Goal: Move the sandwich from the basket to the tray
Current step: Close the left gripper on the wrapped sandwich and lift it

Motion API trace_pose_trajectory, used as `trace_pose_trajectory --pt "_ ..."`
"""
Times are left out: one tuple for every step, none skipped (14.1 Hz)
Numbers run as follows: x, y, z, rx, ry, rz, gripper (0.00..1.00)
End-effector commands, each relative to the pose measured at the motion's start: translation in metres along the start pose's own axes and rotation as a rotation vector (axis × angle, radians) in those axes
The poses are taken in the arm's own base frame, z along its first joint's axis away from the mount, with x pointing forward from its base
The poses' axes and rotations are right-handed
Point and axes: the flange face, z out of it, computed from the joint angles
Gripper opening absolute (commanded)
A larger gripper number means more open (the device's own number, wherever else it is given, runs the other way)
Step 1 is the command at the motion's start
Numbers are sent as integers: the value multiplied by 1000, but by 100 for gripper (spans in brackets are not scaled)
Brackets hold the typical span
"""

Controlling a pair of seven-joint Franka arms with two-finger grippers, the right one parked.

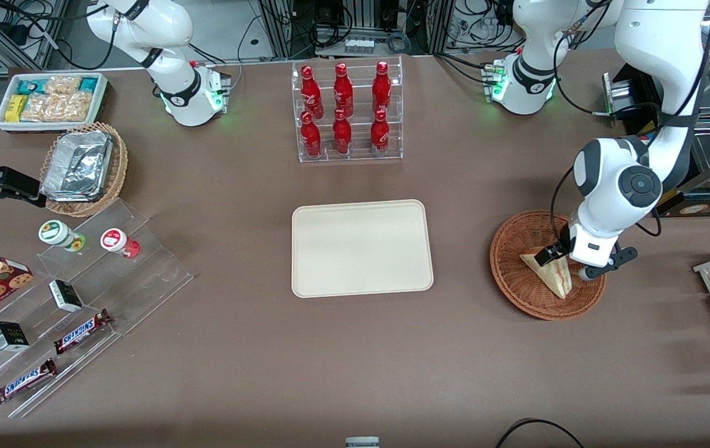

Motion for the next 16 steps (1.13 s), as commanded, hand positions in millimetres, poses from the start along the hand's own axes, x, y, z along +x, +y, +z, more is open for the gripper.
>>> trace_pose_trajectory --pt "-1 0 5 -4 12 -16 49" --pt "-1 0 6 -3 11 -15 26" --pt "-1 0 6 -3 11 -15 10" --pt "-1 1 6 -3 11 -13 0" --pt "-1 1 4 -3 11 -10 0" --pt "0 3 0 -6 15 -8 0" --pt "1 5 -6 -8 19 -5 0" --pt "1 7 -17 -4 17 2 0" --pt "5 10 -33 4 8 8 0" --pt "9 17 -54 17 -9 17 0" --pt "14 28 -76 29 -28 30 0" --pt "17 46 -102 53 -48 58 0" --pt "17 69 -130 72 -61 91 0" --pt "14 93 -151 82 -73 124 0" --pt "7 115 -168 80 -71 153 0" --pt "-4 139 -182 77 -68 187 0"
